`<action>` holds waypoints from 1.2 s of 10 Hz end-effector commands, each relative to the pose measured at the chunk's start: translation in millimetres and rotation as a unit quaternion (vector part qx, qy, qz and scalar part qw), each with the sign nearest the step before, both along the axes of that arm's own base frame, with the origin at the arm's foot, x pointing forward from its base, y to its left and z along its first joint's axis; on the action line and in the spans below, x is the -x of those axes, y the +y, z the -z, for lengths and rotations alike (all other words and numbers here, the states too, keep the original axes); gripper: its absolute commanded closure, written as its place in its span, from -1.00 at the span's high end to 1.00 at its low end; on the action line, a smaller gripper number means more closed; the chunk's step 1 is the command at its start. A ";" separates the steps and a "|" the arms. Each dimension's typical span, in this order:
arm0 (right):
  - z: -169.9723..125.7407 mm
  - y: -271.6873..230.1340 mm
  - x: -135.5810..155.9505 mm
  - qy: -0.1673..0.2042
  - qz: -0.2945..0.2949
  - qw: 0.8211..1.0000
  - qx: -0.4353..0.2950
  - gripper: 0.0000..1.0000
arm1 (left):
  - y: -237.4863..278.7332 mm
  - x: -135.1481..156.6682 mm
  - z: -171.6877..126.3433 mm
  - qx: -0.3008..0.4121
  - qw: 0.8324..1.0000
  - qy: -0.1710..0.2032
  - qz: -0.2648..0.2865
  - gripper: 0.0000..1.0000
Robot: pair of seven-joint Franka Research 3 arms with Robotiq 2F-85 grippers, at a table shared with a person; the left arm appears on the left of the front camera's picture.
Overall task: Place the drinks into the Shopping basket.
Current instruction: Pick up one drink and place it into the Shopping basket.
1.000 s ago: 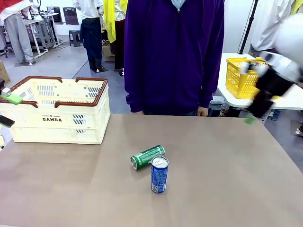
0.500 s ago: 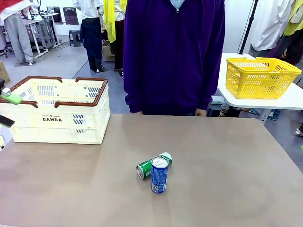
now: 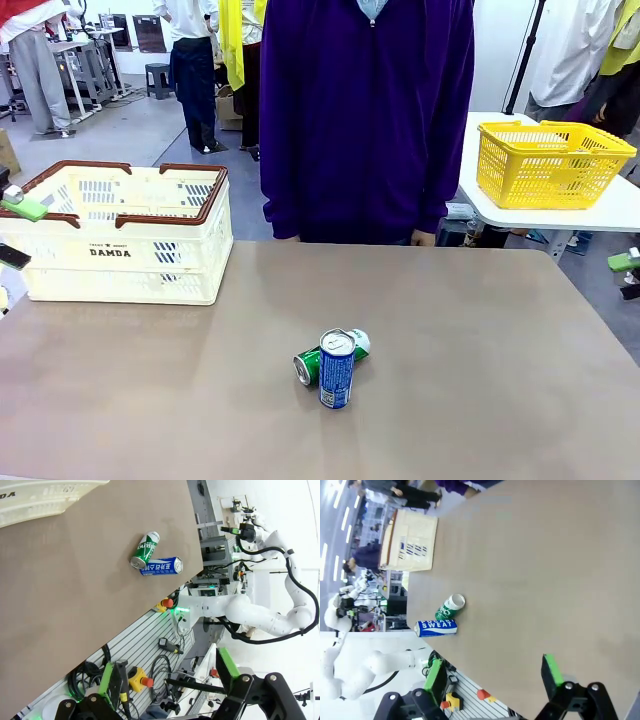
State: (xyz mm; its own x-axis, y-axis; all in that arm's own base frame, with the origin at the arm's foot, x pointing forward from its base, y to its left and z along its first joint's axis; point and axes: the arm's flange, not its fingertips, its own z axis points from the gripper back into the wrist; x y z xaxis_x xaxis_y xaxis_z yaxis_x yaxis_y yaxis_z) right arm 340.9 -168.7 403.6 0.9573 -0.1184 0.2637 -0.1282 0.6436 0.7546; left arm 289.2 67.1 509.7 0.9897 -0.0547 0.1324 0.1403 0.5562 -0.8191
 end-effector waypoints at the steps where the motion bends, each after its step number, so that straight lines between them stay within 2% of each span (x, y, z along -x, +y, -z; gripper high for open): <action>1: -2.4 -8.9 11.8 0.013 -0.007 1.000 0.012 1.00 | -1.7 0.2 -1.4 0.008 1.000 0.000 -0.003 1.00; 12: -2.4 -8.9 11.8 0.013 -0.007 1.000 0.012 1.00 | 0.0 0.0 0.0 0.000 1.000 0.000 0.000 1.00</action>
